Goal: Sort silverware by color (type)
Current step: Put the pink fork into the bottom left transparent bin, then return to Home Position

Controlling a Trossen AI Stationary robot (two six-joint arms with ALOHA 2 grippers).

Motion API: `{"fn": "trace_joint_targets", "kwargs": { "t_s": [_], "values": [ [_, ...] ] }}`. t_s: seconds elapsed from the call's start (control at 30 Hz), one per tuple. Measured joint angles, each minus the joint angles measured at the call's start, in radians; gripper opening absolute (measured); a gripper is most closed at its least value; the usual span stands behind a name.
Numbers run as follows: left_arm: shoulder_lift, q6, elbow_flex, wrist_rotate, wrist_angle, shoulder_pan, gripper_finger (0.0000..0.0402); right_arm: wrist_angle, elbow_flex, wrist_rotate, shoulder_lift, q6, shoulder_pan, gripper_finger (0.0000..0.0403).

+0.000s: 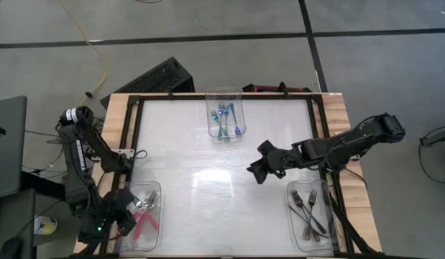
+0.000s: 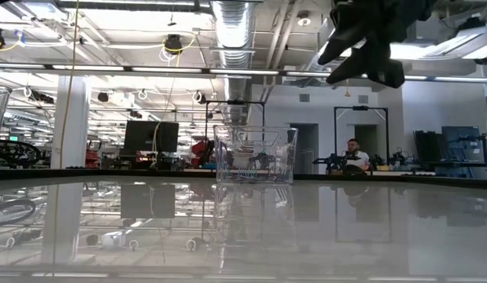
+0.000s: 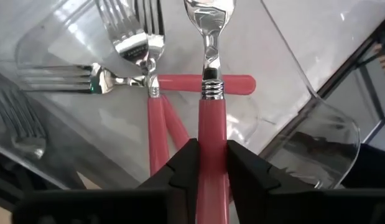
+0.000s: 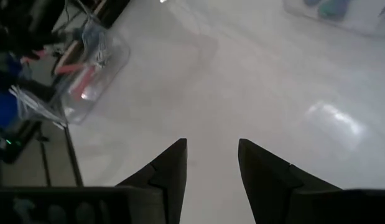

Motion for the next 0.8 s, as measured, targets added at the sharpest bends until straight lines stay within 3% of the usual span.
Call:
{"fn": "trace_joint_targets", "kwargs": {
  "t_s": [0.13,0.3,0.47,0.8],
  "values": [
    [0.0,0.065,0.0,0.005,-0.005,0.007,0.0099,0.028,0.0,0.0,-0.005,0.083,-0.007,0.0166],
    [0.0,0.158,0.0,0.122,-0.035,0.032,0.0163,0.176,0.001,0.001,-0.009,0.128,0.014,0.0166],
    [-0.022,0.459,0.0,0.089,0.02,0.099,0.0203,0.328,0.001,0.002,-0.009,0.086,0.05,0.0166],
    [-0.062,1.181,0.0,-0.058,0.426,0.397,0.021,0.476,0.016,0.011,-0.009,-0.047,0.11,0.0166]
  ]
}}
